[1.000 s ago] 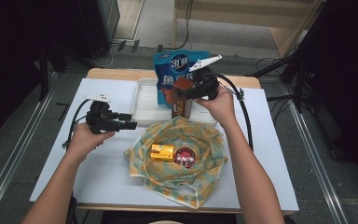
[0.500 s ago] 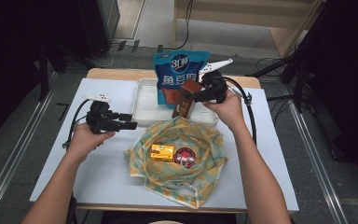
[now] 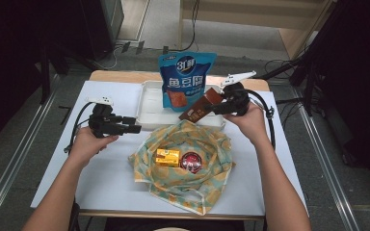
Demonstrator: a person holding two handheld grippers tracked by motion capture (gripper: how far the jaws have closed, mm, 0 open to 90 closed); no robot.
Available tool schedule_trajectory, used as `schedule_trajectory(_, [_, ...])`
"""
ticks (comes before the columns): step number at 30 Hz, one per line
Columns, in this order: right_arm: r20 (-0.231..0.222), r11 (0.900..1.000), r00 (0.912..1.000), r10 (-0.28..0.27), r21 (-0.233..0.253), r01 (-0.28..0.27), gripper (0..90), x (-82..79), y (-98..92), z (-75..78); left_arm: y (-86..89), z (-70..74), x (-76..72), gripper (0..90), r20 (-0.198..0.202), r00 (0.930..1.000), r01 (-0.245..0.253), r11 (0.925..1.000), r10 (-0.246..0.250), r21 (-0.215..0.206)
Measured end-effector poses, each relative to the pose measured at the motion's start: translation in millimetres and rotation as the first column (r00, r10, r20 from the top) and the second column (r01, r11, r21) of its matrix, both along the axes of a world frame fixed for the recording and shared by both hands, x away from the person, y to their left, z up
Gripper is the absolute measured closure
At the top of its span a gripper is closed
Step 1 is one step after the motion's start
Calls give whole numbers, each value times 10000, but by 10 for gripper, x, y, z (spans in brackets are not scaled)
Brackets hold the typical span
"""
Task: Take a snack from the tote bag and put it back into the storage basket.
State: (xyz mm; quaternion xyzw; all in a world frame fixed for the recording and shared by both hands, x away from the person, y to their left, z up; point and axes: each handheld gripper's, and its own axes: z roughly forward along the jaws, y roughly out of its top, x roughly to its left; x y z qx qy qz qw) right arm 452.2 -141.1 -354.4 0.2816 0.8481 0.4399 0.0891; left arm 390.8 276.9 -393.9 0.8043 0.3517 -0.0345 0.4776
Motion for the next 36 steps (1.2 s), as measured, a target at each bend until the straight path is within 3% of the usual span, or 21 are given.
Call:
schedule_trajectory(17, [-377, 9999, 9992, -99, -60, 97, 441, -112, -284, -222, 3, -12, 5, 400, -24, 10000, -26, 9999, 26, 102])
schedule_trajectory(23, [-785, 9998, 9969, -88, 195, 104, 441, -109, -395, -353, 12, -20, 14, 400, -56, 10000, -35, 10000, 36, 86])
schedule_trajectory(36, [-920, 9995, 9953, 317, -64, -324, 441, -64, -161, -463, 0, -25, 16, 400, -50, 10000, 16, 10000, -16, 79])
